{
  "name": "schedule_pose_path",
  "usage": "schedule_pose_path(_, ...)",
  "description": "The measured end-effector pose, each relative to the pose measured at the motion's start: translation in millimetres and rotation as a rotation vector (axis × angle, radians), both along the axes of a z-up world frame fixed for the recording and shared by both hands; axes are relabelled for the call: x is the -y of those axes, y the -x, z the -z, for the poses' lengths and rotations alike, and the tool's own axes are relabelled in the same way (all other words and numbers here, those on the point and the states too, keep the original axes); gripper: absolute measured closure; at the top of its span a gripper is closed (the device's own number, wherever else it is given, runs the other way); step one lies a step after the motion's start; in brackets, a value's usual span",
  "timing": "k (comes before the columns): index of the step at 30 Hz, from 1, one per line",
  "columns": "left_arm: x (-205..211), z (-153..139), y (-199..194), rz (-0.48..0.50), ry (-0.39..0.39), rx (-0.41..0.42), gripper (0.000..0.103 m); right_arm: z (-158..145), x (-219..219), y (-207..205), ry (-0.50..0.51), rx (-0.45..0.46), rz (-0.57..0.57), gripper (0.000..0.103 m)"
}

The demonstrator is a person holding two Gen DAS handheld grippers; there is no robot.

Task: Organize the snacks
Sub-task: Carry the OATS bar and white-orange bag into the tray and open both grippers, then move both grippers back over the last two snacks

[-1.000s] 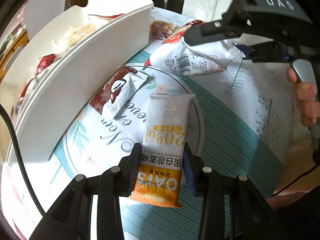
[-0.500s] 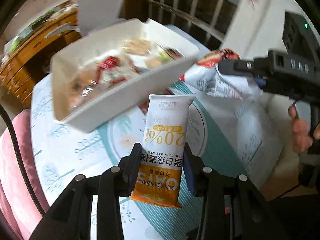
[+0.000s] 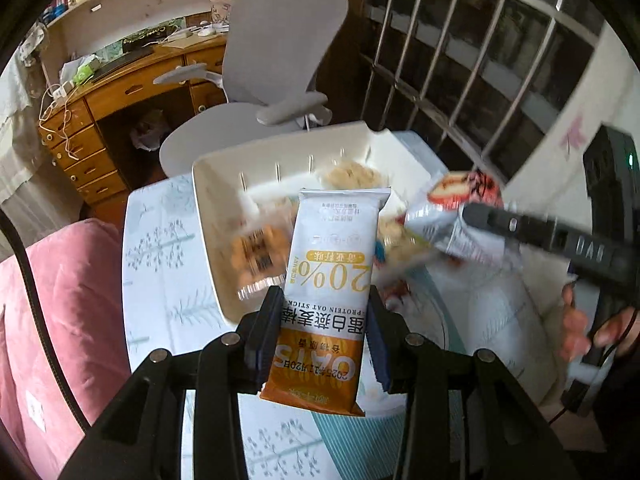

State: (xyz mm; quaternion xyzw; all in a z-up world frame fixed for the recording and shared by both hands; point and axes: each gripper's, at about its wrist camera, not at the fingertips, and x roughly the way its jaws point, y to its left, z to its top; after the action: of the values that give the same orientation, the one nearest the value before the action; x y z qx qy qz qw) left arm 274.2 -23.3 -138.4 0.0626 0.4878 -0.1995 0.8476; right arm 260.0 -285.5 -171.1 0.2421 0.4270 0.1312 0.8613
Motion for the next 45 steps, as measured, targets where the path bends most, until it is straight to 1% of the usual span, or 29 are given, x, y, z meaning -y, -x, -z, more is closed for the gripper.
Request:
schedule_pose_path(2, -2, -4, -17, -0.004, -0.002, 0.018, 0.065, -1, -5, -7, 0.016, 0.005, 0.002, 0.040)
schedule_pose_path(6, -9, -9, -57, -0.004, 0.029, 0.041, 0.065, -1, -13, -27, 0.028, 0.014, 0.026, 0.040)
schedule_pose_path(10, -14, -5, -92, -0.008, 0.052, 0.050, 0.065, -2, -20, -45, 0.037, 0.031, 0.060, 0.040)
schedule_pose_path(13, -22, 2, -118, -0.046, 0.087, 0.061, 0.064, 0, -26, -57, 0.058, 0.032, 0.081, 0.040)
schedule_pose_path(15, -29, 10, -136, -0.082, 0.131, 0.027, 0.063, 3, -31, -63, 0.069, 0.030, 0.096, 0.038)
schedule_pose_path(16, -31, 15, -141, -0.091, 0.140, 0.002, 0.061, 6, -33, -65, 0.075, 0.024, 0.101, 0.038)
schedule_pose_path(18, -38, 28, -150, -0.134, 0.134, -0.056, 0.037, 14, -36, -69, 0.096, 0.008, 0.090, 0.037)
schedule_pose_path(19, -40, 33, -150, -0.147, 0.132, -0.073, 0.021, 19, -40, -70, 0.116, -0.009, 0.084, 0.037)
schedule_pose_path(21, -46, 40, -149, -0.152, 0.139, -0.097, 0.020, 27, -43, -68, 0.139, -0.038, 0.089, 0.037)
schedule_pose_path(25, -52, 45, -143, -0.146, 0.130, -0.126, 0.020, 31, -44, -58, 0.135, -0.052, 0.102, 0.035)
schedule_pose_path(28, -53, 45, -136, -0.138, 0.146, -0.150, 0.020, 32, -42, -49, 0.142, -0.060, 0.117, 0.034)
schedule_pose_path(32, -47, 42, -121, -0.118, 0.155, -0.160, 0.020, 29, -37, -35, 0.151, -0.053, 0.147, 0.034)
schedule_pose_path(36, -38, 44, -99, -0.092, 0.152, -0.177, 0.019, 29, -29, -14, 0.155, -0.045, 0.181, 0.033)
schedule_pose_path(39, -36, 48, -78, -0.099, 0.147, -0.199, 0.019, 32, -21, 3, 0.153, -0.045, 0.204, 0.033)
schedule_pose_path(41, -38, 51, -64, -0.113, 0.145, -0.220, 0.019, 38, -14, 16, 0.151, -0.060, 0.217, 0.033)
schedule_pose_path(45, -40, 57, -39, -0.135, 0.116, -0.267, 0.018, 49, 0, 35, 0.149, -0.104, 0.240, 0.033)
